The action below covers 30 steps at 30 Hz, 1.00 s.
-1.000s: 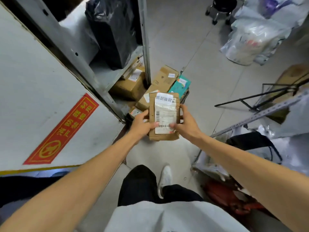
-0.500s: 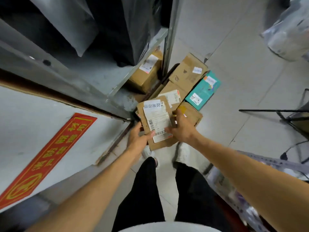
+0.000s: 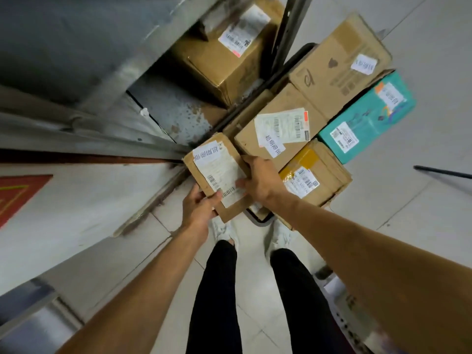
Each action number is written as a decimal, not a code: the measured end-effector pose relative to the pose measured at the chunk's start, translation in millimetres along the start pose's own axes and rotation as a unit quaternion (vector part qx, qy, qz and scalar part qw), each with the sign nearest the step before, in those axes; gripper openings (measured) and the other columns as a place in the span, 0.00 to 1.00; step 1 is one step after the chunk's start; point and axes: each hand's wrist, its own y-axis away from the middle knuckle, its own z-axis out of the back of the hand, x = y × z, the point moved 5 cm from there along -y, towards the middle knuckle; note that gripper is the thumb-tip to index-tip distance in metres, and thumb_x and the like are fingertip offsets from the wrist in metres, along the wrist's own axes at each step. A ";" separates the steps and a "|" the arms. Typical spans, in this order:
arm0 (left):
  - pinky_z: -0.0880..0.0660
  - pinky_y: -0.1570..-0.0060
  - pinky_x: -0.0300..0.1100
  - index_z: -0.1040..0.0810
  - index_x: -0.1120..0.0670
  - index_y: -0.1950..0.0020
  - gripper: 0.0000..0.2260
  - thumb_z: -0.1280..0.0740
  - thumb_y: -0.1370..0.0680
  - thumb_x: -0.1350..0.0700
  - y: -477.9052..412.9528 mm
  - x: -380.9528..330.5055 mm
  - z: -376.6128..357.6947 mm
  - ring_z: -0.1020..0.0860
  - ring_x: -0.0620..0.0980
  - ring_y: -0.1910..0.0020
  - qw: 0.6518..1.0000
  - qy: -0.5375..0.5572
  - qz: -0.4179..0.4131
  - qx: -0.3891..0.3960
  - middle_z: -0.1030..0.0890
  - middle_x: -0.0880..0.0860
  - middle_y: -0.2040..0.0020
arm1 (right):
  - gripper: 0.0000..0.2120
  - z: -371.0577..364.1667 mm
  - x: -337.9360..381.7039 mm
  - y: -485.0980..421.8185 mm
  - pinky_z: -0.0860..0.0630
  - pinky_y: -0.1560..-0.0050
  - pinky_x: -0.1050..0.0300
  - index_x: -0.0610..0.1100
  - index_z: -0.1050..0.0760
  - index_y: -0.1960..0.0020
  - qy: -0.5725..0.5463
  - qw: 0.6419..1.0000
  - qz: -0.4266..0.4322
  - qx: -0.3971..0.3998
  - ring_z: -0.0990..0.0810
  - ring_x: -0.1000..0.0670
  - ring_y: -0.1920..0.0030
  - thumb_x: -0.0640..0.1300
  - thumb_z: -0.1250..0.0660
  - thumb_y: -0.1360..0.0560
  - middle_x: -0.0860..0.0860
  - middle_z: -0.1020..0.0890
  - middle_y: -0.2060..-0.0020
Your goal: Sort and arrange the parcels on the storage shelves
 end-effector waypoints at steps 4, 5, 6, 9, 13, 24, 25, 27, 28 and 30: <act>0.22 0.60 0.41 0.23 0.50 0.43 0.14 0.34 0.23 0.67 -21.9 9.6 -7.8 0.18 0.46 0.52 1.000 0.000 -0.001 0.011 0.17 0.47 0.50 | 0.11 -1.6 -8.4 -14.0 0.24 0.48 0.52 0.42 0.24 0.45 0.044 0.999 0.006 -0.012 0.22 0.44 0.49 0.39 0.31 0.27 0.45 0.21 0.48; 0.22 0.60 0.41 0.23 0.51 0.42 0.14 0.34 0.23 0.67 -25.3 10.0 -9.1 0.18 0.46 0.52 1.000 -0.001 -0.002 0.011 0.17 0.48 0.50 | 0.11 -0.8 -8.0 -16.4 0.24 0.48 0.51 0.41 0.24 0.46 0.057 0.998 0.010 -0.020 0.22 0.43 0.49 0.39 0.31 0.27 0.45 0.21 0.48; 0.21 0.61 0.40 0.23 0.52 0.41 0.14 0.34 0.23 0.66 -28.8 10.3 -10.3 0.19 0.46 0.53 1.000 0.001 -0.002 0.011 0.17 0.48 0.50 | 0.11 -0.1 -6.7 -18.7 0.23 0.47 0.50 0.41 0.23 0.45 0.069 0.997 0.016 -0.027 0.22 0.42 0.48 0.38 0.31 0.27 0.44 0.21 0.47; 0.20 0.60 0.41 0.23 0.51 0.41 0.14 0.33 0.23 0.66 -34.2 9.8 -13.8 0.18 0.47 0.52 1.000 0.014 -0.004 0.017 0.17 0.50 0.48 | 0.14 1.4 -1.3 -23.2 0.23 0.44 0.48 0.40 0.24 0.40 0.084 0.995 0.023 -0.040 0.22 0.41 0.47 0.36 0.33 0.26 0.42 0.22 0.45; 0.20 0.48 0.49 0.22 0.51 0.41 0.15 0.32 0.24 0.66 -39.9 14.0 -18.0 0.19 0.52 0.46 1.000 0.016 -0.007 0.024 0.17 0.54 0.45 | 0.19 5.0 3.2 -22.9 0.23 0.43 0.48 0.40 0.29 0.35 0.135 0.989 0.034 -0.054 0.25 0.40 0.43 0.36 0.34 0.25 0.43 0.27 0.43; 0.23 0.43 0.57 0.23 0.51 0.39 0.23 0.23 0.32 0.57 -47.3 14.5 -10.6 0.19 0.53 0.46 0.998 -0.061 0.019 -0.008 0.17 0.52 0.46 | 0.21 4.5 0.9 -13.9 0.24 0.48 0.49 0.42 0.34 0.32 0.205 0.977 0.022 -0.054 0.25 0.42 0.43 0.44 0.34 0.22 0.43 0.26 0.42; 0.23 0.42 0.57 0.24 0.51 0.38 0.26 0.21 0.35 0.54 -48.6 14.2 -9.2 0.19 0.53 0.46 0.997 -0.070 0.028 -0.017 0.17 0.51 0.46 | 0.21 5.2 1.5 -13.1 0.24 0.48 0.49 0.42 0.34 0.32 0.210 0.976 0.021 -0.057 0.25 0.42 0.43 0.45 0.34 0.22 0.43 0.26 0.42; 0.23 0.42 0.56 0.25 0.50 0.38 0.33 0.20 0.41 0.49 -50.4 13.9 -6.8 0.19 0.53 0.46 0.995 -0.085 0.037 -0.033 0.17 0.50 0.46 | 0.20 6.9 2.4 -10.6 0.24 0.49 0.49 0.41 0.33 0.33 0.216 0.974 0.020 -0.060 0.24 0.42 0.43 0.45 0.35 0.22 0.43 0.26 0.43; 0.23 0.42 0.56 0.25 0.49 0.37 0.37 0.20 0.45 0.46 -51.9 13.4 -6.0 0.19 0.53 0.45 0.994 -0.093 0.035 -0.038 0.17 0.50 0.46 | 0.19 8.5 2.3 -9.0 0.24 0.49 0.48 0.41 0.33 0.33 0.218 0.974 0.019 -0.062 0.24 0.42 0.43 0.45 0.35 0.22 0.43 0.26 0.43; 0.23 0.41 0.55 0.26 0.50 0.36 0.41 0.20 0.47 0.44 -50.8 8.7 -5.5 0.19 0.53 0.45 0.992 -0.110 0.027 -0.049 0.17 0.51 0.45 | 0.19 12.7 2.3 -5.2 0.25 0.50 0.48 0.41 0.33 0.34 0.220 0.973 0.018 -0.061 0.24 0.41 0.43 0.46 0.36 0.22 0.43 0.26 0.43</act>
